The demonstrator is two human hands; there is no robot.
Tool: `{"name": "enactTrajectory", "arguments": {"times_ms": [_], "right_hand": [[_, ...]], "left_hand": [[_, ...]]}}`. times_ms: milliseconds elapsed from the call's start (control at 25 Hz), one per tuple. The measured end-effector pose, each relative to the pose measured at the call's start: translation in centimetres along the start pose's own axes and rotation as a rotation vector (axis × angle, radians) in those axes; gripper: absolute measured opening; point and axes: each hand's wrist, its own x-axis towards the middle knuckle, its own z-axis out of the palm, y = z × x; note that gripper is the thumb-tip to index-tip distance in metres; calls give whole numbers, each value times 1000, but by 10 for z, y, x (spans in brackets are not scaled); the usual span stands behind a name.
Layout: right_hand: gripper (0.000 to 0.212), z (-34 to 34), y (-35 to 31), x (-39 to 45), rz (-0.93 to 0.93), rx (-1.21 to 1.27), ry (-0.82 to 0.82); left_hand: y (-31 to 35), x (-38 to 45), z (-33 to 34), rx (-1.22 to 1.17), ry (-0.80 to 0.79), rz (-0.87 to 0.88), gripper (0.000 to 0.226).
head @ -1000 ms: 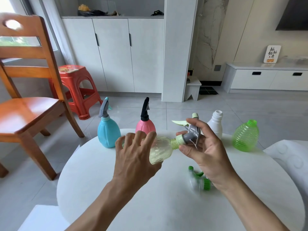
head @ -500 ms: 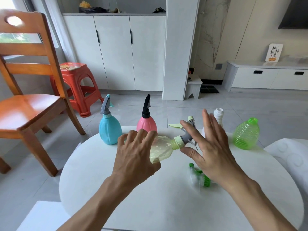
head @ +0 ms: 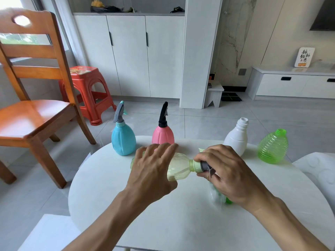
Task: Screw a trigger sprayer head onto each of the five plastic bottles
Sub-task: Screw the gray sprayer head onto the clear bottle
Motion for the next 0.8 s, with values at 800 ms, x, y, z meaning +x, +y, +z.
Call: {"name": "enactTrajectory", "arguments": {"times_ms": [800], "right_hand": [[48, -3, -12, -3, 570, 697, -77]], "left_hand": [[9, 0, 5, 11, -39, -26, 110]]}}
